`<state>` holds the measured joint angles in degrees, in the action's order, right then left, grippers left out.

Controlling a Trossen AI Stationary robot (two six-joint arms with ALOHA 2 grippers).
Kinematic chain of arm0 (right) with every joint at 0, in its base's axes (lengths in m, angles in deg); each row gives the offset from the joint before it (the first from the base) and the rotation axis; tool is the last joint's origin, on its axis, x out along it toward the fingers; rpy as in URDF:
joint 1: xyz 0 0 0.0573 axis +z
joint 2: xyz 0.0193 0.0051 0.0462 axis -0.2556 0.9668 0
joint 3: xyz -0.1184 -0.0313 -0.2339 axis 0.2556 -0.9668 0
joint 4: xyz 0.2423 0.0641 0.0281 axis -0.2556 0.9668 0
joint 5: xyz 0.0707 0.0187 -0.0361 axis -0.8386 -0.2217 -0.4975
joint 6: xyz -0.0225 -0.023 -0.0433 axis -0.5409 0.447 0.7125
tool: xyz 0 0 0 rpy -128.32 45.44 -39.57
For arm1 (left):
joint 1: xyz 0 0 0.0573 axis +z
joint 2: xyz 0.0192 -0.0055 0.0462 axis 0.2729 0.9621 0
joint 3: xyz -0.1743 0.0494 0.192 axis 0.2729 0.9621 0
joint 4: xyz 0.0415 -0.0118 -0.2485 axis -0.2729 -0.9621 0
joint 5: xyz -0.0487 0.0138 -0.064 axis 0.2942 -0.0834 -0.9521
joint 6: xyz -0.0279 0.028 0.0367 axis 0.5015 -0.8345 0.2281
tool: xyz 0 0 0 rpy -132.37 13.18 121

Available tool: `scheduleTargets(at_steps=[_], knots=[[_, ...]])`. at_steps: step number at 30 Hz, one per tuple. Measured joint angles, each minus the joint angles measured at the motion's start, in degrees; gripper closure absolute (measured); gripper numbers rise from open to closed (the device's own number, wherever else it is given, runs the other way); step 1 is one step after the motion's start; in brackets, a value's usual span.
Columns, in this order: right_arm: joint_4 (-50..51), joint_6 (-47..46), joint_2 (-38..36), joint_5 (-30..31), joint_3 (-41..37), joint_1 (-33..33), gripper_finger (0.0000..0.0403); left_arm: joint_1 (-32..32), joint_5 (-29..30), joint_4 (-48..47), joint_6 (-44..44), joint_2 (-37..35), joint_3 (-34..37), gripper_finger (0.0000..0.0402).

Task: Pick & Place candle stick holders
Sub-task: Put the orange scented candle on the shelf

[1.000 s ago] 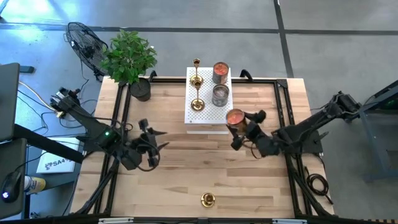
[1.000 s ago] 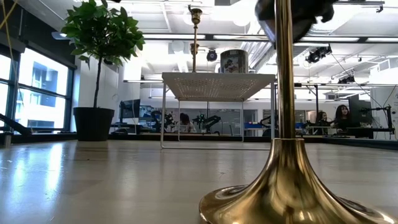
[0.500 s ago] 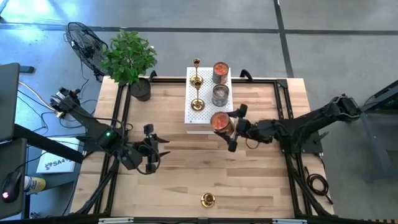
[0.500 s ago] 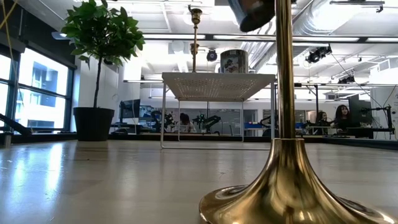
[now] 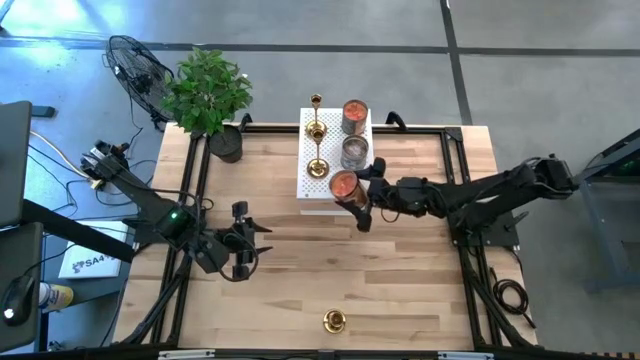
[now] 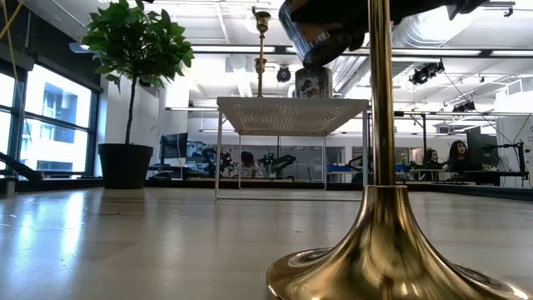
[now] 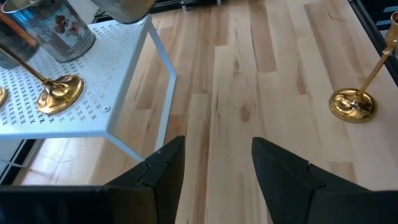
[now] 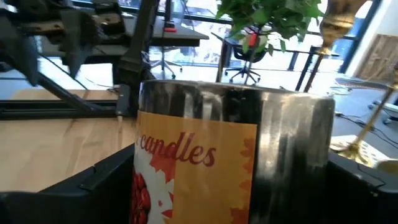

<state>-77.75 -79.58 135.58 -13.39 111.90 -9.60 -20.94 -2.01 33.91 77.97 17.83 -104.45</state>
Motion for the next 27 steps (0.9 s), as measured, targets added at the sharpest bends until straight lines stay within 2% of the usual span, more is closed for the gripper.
scheduleTargets(at_steps=[5, 10, 19, 27], knots=[[0.3, 0.0, -0.8, -0.6, 0.0, 0.0, 0.0047, 0.0, -0.7, 0.0, 0.0, 0.0, 0.0, 0.0220], [7.8, -0.8, -5.9, -0.5, 0.0, 0.0, 0.0047, 0.0, -0.7, 0.0, 0.0, 0.0, 0.0, 0.0220], [24.6, 0.0, -20.6, -0.2, 0.0, 0.9, 0.0047, 0.0, 0.1, 0.0, 0.0, 0.0, 0.0, 0.0220], [44.3, -6.5, -36.7, -1.1, 0.0, 1.7, 0.0047, 0.0, 0.3, 0.0, 0.0, 0.0, 0.0, 0.0220]])
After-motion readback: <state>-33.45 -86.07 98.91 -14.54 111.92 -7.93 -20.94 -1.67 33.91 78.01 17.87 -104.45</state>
